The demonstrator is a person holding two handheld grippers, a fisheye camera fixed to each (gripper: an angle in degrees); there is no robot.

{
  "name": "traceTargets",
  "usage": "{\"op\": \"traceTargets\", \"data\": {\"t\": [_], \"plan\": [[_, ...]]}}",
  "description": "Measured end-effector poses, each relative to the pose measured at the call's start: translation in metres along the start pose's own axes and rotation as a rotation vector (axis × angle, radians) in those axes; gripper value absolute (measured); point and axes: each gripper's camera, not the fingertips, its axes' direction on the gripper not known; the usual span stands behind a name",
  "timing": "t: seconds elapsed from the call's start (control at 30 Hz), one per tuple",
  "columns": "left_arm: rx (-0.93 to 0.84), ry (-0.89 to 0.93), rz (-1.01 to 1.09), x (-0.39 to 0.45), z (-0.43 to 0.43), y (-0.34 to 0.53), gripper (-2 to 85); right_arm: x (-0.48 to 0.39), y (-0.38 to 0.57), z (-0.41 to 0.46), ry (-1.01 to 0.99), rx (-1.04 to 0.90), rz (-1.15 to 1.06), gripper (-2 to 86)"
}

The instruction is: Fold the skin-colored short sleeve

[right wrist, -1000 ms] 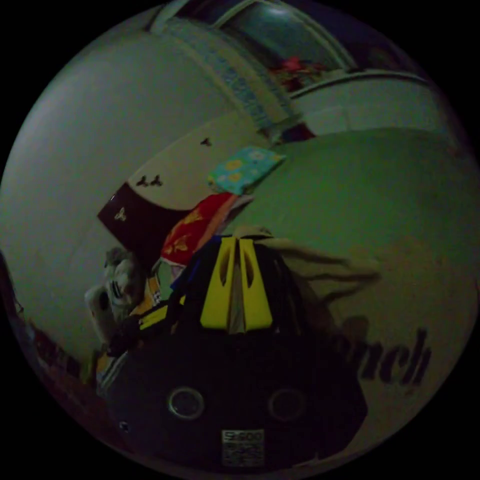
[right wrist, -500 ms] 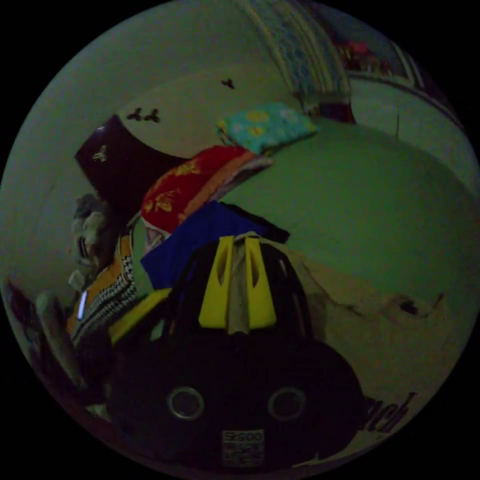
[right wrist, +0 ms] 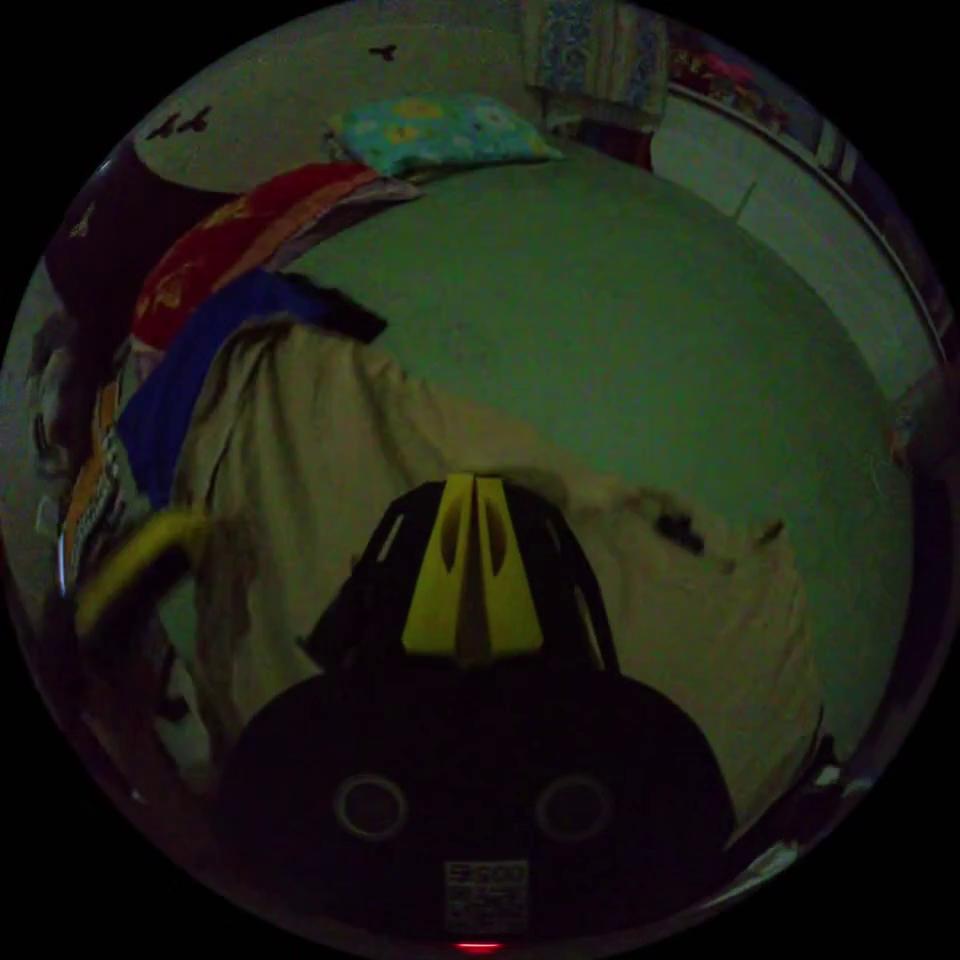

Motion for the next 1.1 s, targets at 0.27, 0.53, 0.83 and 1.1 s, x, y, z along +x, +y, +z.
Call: {"op": "traceTargets", "data": {"t": [0.27,0.53,0.83,1.1], "plan": [[-0.034,-0.018,0.03,0.015,-0.018,0.02,-0.3,0.019,0.067,-0.124,-0.144,0.325,0.148,-1.3],[-0.055,0.023,0.105,0.051,-0.041,0.047,-0.4,0.037,0.398,-0.229,0.298,-0.009,0.499,-1.1],[-0.019,0.148,0.279,0.107,-0.147,0.119,-0.5,0.021,0.604,-0.411,0.184,0.093,0.733,-0.9],[-0.145,0.081,0.437,0.093,-0.23,0.26,-0.4,-0.046,0.705,-0.49,0.09,0.302,0.584,-0.8]]}}
